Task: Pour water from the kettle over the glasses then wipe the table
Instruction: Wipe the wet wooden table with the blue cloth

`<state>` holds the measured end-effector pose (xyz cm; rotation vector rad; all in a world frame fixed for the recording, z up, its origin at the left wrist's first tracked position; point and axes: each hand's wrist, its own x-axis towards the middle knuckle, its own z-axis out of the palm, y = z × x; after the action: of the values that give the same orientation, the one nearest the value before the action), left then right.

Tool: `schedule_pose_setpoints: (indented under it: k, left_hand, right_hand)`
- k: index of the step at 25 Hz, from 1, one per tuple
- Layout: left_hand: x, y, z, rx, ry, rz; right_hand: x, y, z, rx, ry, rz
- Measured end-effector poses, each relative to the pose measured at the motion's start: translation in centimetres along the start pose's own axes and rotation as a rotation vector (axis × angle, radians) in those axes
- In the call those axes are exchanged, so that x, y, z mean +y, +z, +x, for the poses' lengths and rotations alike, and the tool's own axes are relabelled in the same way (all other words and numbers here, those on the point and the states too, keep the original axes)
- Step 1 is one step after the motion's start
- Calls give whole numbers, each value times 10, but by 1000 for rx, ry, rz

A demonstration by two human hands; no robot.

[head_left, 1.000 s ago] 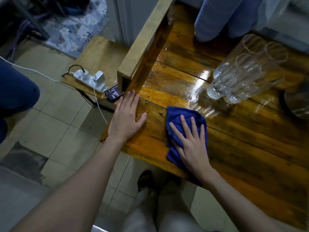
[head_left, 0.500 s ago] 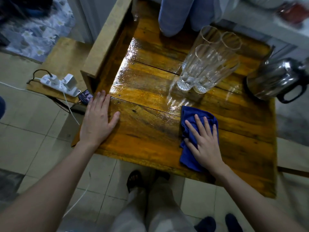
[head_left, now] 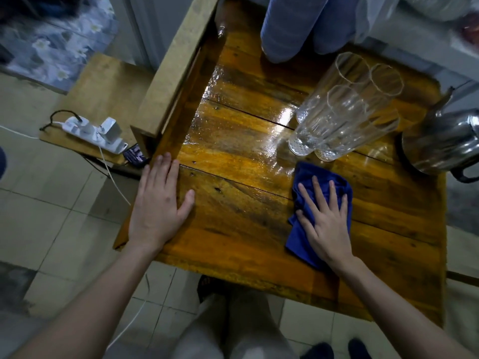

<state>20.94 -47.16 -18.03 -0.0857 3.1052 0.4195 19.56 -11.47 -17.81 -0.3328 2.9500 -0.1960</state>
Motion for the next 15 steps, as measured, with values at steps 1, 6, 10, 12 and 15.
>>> schedule_pose_setpoints:
  k: [1, 6, 10, 12, 15]
  left_hand:
    - [0, 0, 0, -6, -1, -3]
    - [0, -3, 2, -35, -13, 0]
    - [1, -3, 2, -51, -23, 0]
    - [1, -4, 3, -62, -19, 8]
    - [0, -5, 3, -68, -20, 17]
  right_hand:
    - [-9, 0, 4, -9, -35, -18]
    - [-89, 3, 51, -55, -248, -95]
    - [-155, 10, 98, -49, -281, -89]
    - [-176, 13, 124, -32, -267, -84]
    - [-196, 13, 180, 3, -171, -37]
